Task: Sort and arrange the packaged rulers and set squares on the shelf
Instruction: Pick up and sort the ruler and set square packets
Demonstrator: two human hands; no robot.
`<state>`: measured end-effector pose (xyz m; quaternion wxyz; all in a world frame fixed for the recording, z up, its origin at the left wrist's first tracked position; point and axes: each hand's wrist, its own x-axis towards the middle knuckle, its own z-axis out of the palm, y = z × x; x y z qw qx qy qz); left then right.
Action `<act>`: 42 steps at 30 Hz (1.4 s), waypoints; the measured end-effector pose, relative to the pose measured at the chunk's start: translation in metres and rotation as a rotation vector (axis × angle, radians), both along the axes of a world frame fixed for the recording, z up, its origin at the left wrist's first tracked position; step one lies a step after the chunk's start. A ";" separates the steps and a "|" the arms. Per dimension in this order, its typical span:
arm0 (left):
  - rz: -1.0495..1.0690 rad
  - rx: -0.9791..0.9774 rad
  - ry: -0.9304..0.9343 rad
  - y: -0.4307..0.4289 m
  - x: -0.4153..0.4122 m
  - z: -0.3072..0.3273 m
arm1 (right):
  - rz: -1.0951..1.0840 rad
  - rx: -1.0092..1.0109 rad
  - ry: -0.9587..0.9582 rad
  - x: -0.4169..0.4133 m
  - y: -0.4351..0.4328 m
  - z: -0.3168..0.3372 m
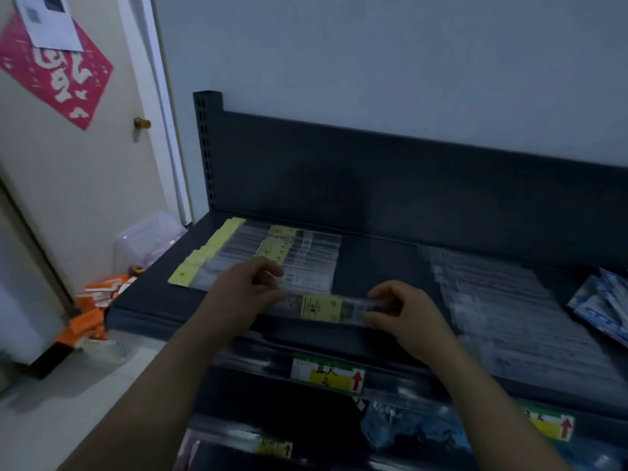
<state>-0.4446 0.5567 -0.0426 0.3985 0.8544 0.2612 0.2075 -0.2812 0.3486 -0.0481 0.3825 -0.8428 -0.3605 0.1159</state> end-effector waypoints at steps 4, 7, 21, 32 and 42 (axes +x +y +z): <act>0.095 0.042 -0.015 0.019 -0.026 0.007 | 0.092 0.122 0.053 -0.024 0.021 0.010; 0.139 0.087 0.016 0.042 -0.040 0.006 | 0.114 0.123 0.079 -0.044 0.047 0.006; -0.015 0.382 0.335 0.095 -0.060 -0.020 | 0.148 -0.190 -0.136 -0.070 0.069 -0.017; -0.231 0.443 0.671 0.121 -0.030 -0.029 | 0.088 -0.532 -0.031 -0.066 0.094 -0.011; -0.232 0.519 0.608 0.134 0.007 -0.022 | -0.079 -0.433 -0.056 -0.036 0.118 -0.013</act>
